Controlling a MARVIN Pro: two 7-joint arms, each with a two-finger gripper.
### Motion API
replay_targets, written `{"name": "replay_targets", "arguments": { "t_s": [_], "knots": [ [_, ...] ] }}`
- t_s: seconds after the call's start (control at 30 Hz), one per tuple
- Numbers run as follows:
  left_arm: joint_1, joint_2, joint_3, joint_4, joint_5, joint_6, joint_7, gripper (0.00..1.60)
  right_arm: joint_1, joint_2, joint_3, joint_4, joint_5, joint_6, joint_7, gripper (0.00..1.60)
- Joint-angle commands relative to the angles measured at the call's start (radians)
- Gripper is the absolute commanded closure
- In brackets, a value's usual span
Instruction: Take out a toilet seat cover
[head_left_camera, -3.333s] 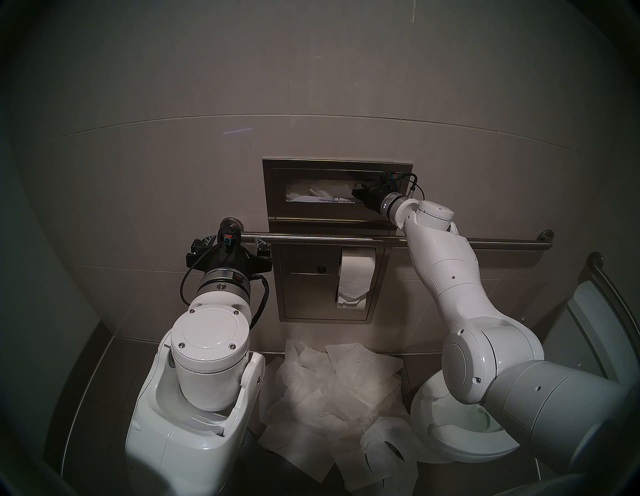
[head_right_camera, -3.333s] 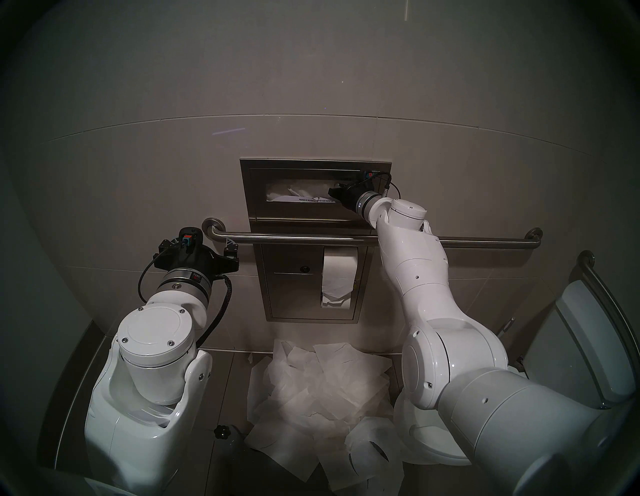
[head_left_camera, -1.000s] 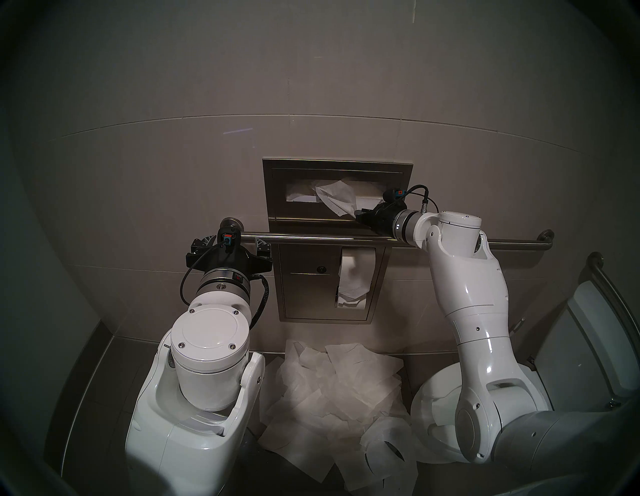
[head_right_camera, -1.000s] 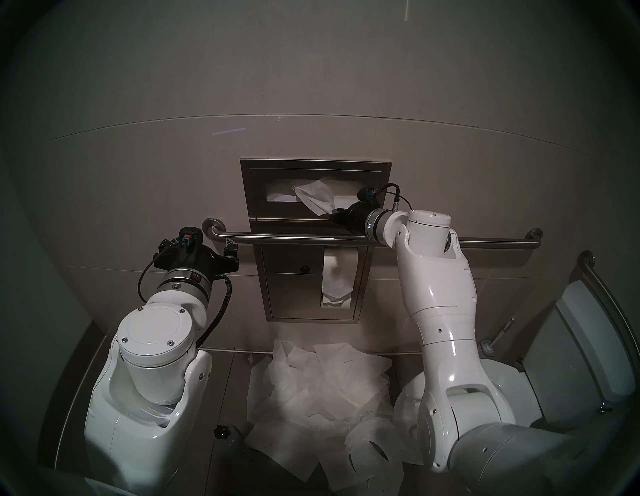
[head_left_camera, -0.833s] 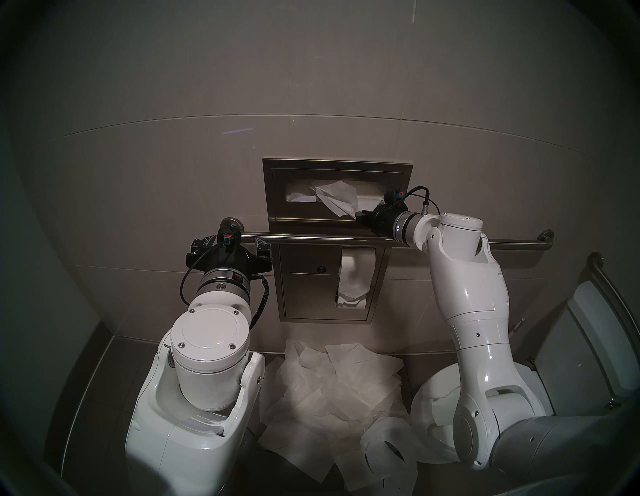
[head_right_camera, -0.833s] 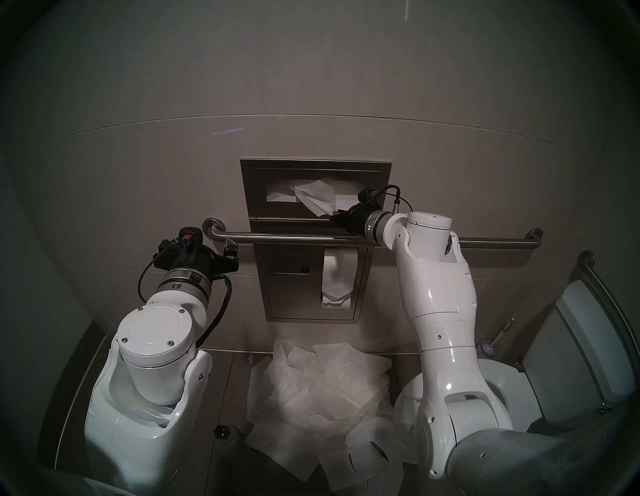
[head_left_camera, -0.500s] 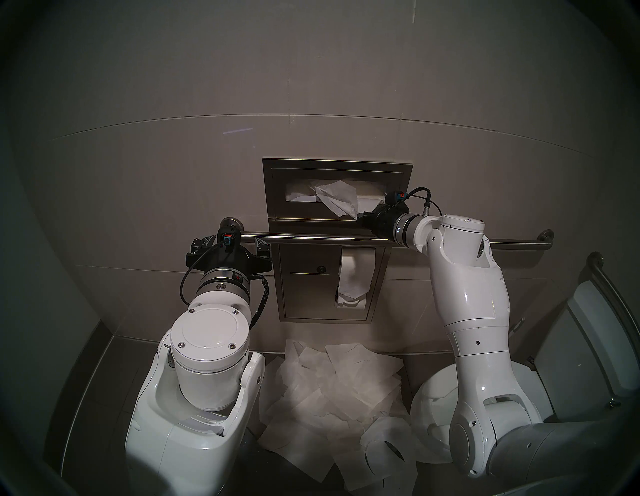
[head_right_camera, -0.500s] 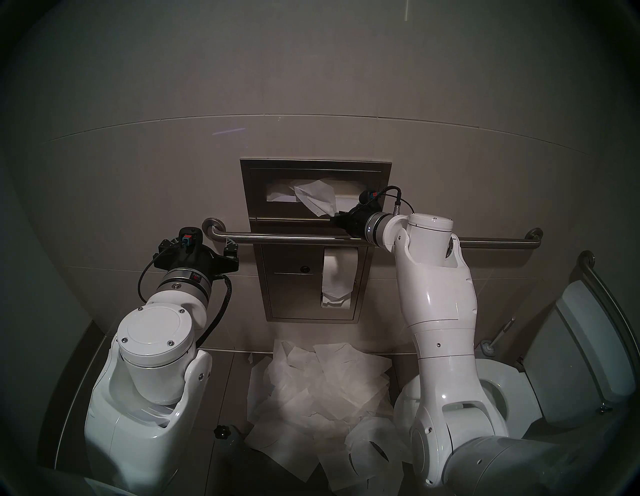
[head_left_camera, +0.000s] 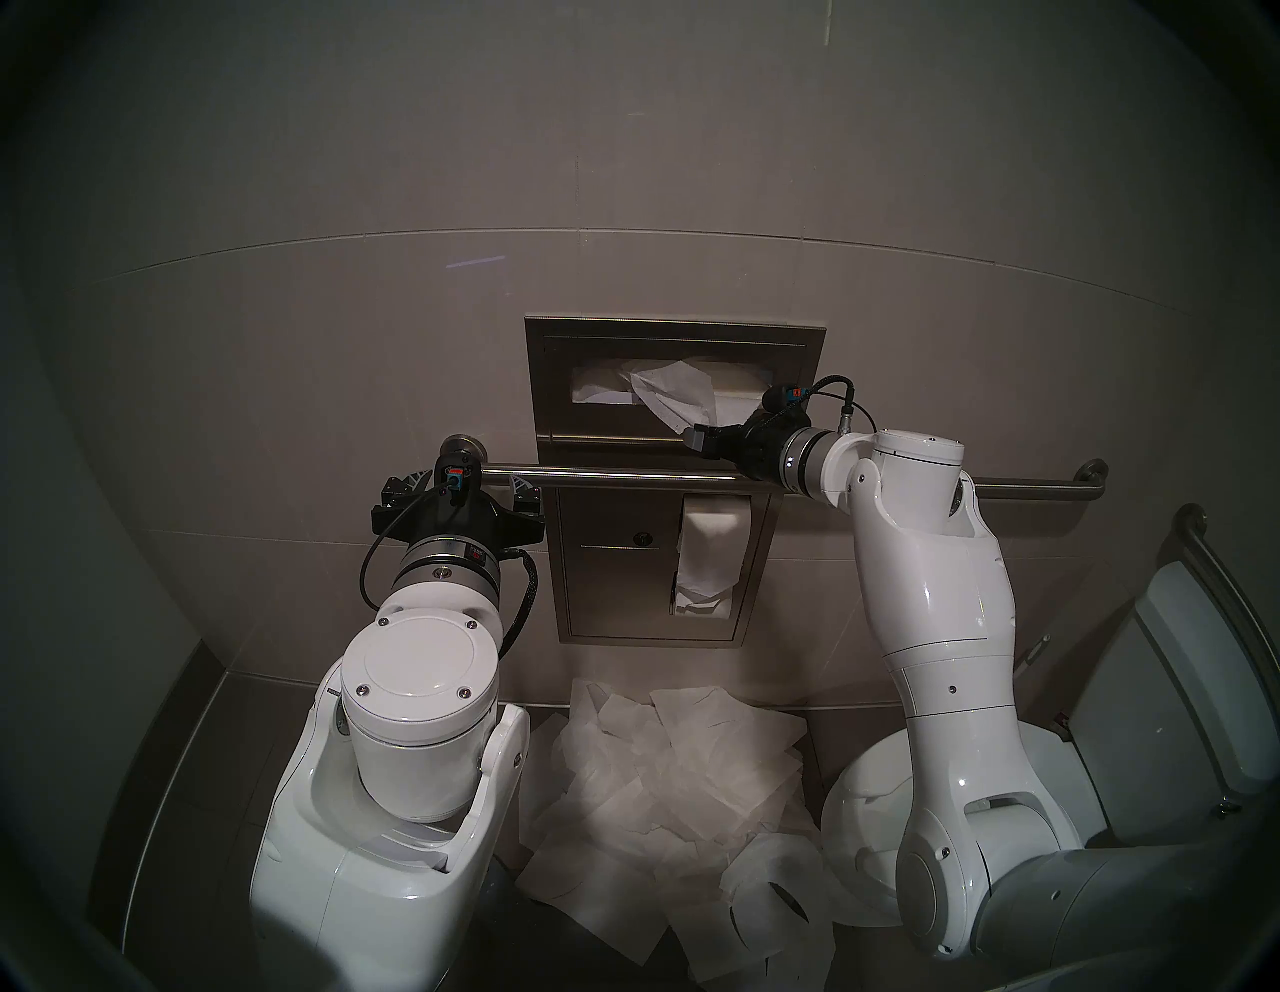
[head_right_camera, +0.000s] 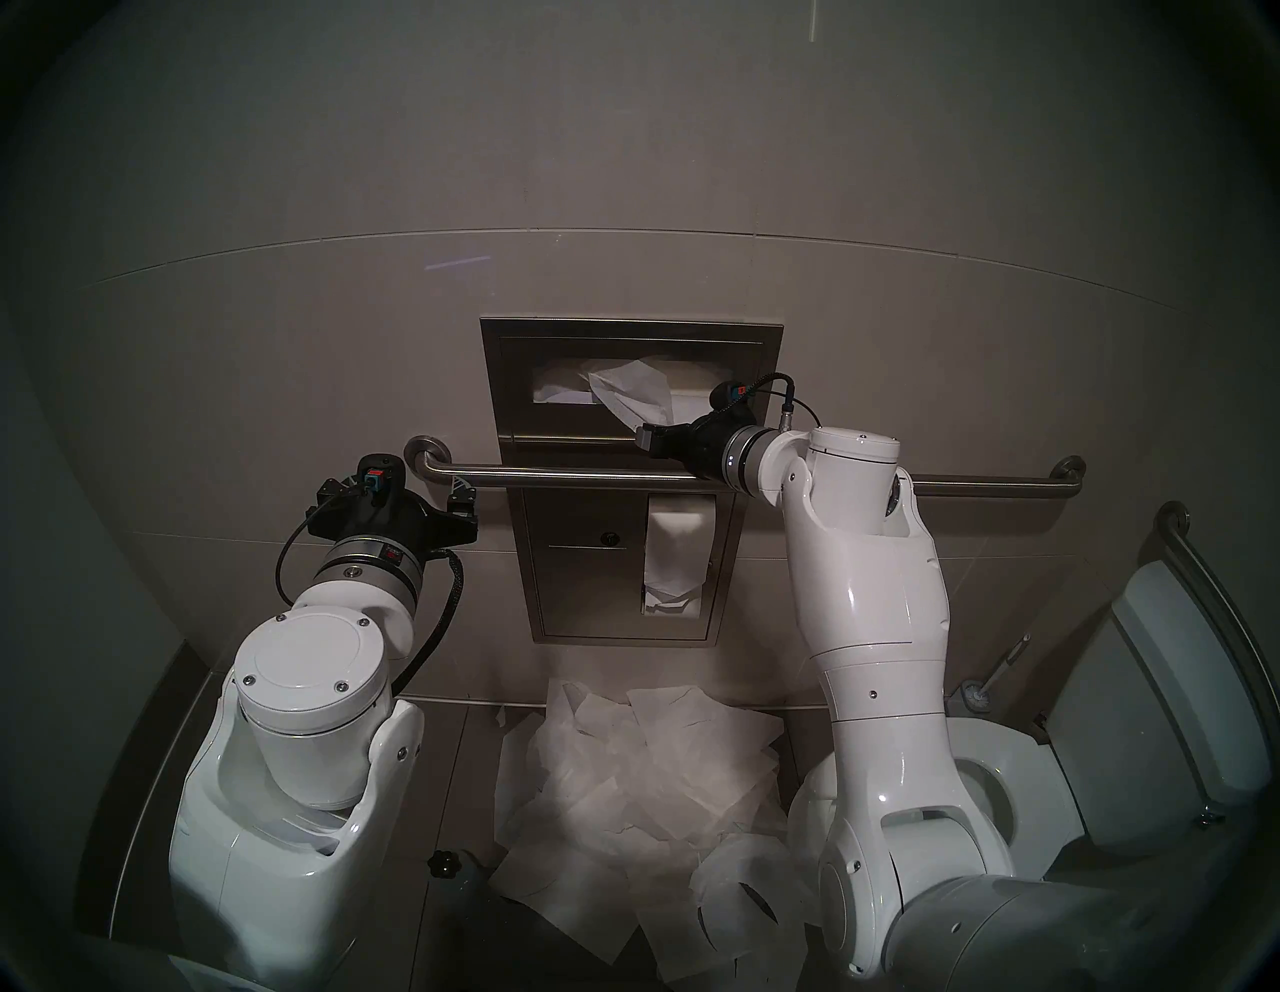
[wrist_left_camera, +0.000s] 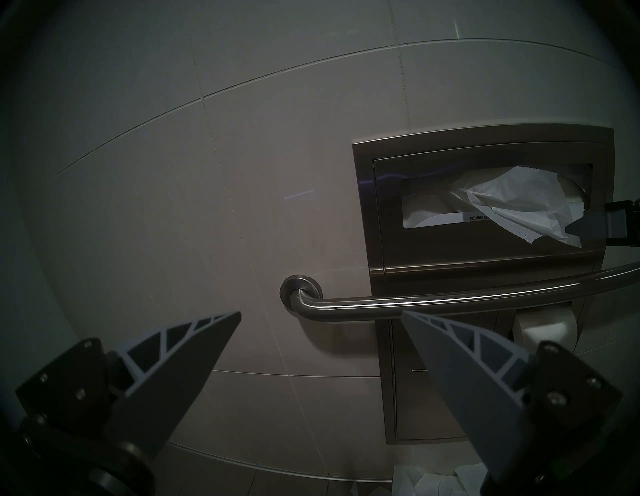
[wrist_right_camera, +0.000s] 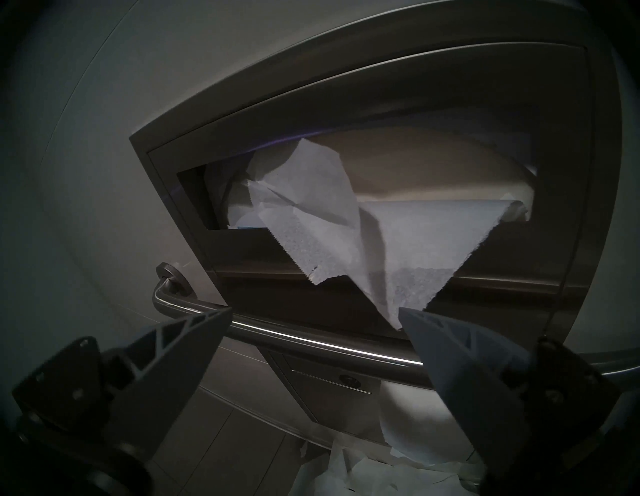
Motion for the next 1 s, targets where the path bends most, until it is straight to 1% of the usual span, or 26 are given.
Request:
{"name": "replay_targets", "arguments": {
  "t_s": [0.0,0.23,0.33,0.57,0.77,0.97],
  "knots": [
    [-0.018,-0.001,-0.001,-0.032,0.005,-0.009,0.003,0.00,0.066,0.022,-0.009,-0.004,0.012,0.002,0.041,0.00],
    [-0.018,-0.001,-0.001,-0.032,0.005,-0.009,0.003,0.00,0.103,0.030,-0.022,0.029,0.017,-0.001,0.060,0.00],
    [-0.018,-0.001,-0.001,-0.032,0.005,-0.009,0.002,0.00,0.127,0.027,-0.019,0.049,0.022,-0.024,0.065,0.00],
    [-0.018,-0.002,-0.001,-0.031,0.005,-0.009,0.002,0.00,0.161,0.024,-0.007,0.070,0.023,-0.044,0.061,0.00],
    [-0.018,-0.001,-0.001,-0.032,0.005,-0.009,0.002,0.00,0.169,0.026,-0.009,0.087,0.024,-0.057,0.071,0.00],
    [-0.018,-0.001,-0.001,-0.032,0.005,-0.009,0.002,0.00,0.183,0.011,-0.009,0.113,0.037,-0.067,0.084,0.00]
  ]
}}
